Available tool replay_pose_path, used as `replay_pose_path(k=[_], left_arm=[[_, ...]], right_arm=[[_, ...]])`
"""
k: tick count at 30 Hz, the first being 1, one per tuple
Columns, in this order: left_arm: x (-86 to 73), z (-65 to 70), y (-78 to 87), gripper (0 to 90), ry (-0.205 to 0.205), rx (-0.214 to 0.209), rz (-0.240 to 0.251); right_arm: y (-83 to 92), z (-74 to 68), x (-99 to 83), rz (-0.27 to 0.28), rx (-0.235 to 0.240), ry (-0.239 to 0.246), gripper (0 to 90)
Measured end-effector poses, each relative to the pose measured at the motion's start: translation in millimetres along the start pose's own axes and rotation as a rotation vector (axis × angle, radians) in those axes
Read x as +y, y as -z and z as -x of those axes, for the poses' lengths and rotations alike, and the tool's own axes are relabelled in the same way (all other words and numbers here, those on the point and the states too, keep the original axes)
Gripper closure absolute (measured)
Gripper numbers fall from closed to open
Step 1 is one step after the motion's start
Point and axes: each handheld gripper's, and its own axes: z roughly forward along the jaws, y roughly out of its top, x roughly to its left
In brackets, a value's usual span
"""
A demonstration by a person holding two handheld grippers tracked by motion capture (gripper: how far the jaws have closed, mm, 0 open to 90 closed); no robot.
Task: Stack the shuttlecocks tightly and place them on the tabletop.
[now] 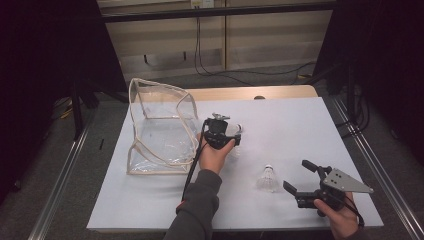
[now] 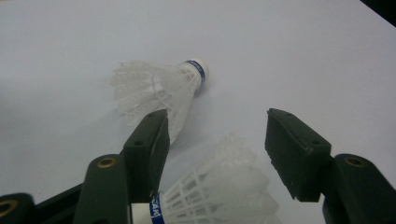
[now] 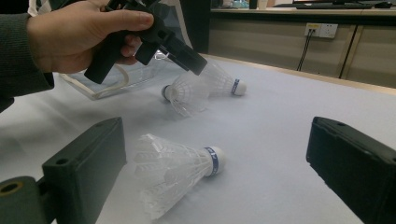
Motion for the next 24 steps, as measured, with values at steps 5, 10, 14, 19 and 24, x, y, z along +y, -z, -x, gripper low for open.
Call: replay_pose_path(k=[5, 10, 14, 19, 24], left_arm=[[-1.5, 2.3, 1.4, 46.8, -0.014, -0.018, -0.034], [-1.8, 1.7, 1.2, 58.8, -0.016, 0.001, -0.044], [-0.5, -1.2, 2.6, 66.5, -0.004, 0.030, -0.020], [1.5, -6.3, 3.6, 69.3, 0.018, 0.045, 0.001], [2.3, -8.1, 1.0, 70.9, 0.033, 0.042, 0.011]], right_arm=[[0.1, -0.2, 0.0, -0.001, 0.000, -0.002, 4.1], [0.0, -0.7, 0.0, -0.002, -0.001, -0.001, 4.1], [-0.1, -0.2, -0.1, 0.000, -0.001, -0.001, 4.1], [-0.2, -0.4, -0.1, -0.001, 0.002, -0.003, 4.1], [-0.3, -0.1, -0.2, -0.001, 0.001, -0.002, 4.1]])
